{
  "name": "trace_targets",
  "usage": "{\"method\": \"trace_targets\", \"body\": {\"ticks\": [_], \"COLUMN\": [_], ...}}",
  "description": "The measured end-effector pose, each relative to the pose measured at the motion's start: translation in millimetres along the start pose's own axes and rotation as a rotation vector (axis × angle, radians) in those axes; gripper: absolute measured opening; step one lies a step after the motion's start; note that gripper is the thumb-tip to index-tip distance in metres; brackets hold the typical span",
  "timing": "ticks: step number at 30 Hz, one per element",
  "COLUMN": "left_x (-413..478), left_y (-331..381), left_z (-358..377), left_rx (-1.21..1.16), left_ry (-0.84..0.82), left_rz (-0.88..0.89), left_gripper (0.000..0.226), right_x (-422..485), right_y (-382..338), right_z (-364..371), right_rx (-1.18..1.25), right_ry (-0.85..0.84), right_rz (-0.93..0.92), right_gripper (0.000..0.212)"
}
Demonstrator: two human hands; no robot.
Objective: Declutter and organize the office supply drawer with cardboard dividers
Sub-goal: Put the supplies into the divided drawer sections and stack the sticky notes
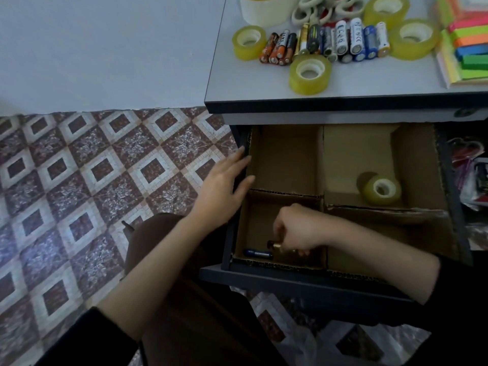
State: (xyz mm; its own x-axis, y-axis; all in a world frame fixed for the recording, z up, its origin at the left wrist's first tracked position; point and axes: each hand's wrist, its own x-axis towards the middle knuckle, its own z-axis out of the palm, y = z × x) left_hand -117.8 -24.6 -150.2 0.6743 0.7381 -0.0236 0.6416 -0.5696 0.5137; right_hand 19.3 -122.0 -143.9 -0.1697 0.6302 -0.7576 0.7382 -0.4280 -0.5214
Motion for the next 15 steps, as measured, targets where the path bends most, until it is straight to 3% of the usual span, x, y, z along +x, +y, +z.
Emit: {"method": "trace_targets", "body": {"ticks": [3, 9, 15], "left_x": [-3, -4, -6], "left_y": [-5, -6, -4], "left_z": [21, 32, 32], "left_rx": [-0.031, -0.068, -0.061], "left_ry": [-0.012, 0.077, 0.088], "left_rz": [0.017, 0.017, 0.016], "left_gripper": [0.051, 0.066, 0.062], "right_x": [18, 31, 32], "right_y": [-5, -4, 3], "right_z": [13, 25, 25], "right_rx": [-0.047, 0.119, 0.246], "right_ry": [0.109, 0.108, 0.095], "right_rz": [0.036, 0.031, 0.171], "right_gripper": [0.030, 0.039, 0.026]}}
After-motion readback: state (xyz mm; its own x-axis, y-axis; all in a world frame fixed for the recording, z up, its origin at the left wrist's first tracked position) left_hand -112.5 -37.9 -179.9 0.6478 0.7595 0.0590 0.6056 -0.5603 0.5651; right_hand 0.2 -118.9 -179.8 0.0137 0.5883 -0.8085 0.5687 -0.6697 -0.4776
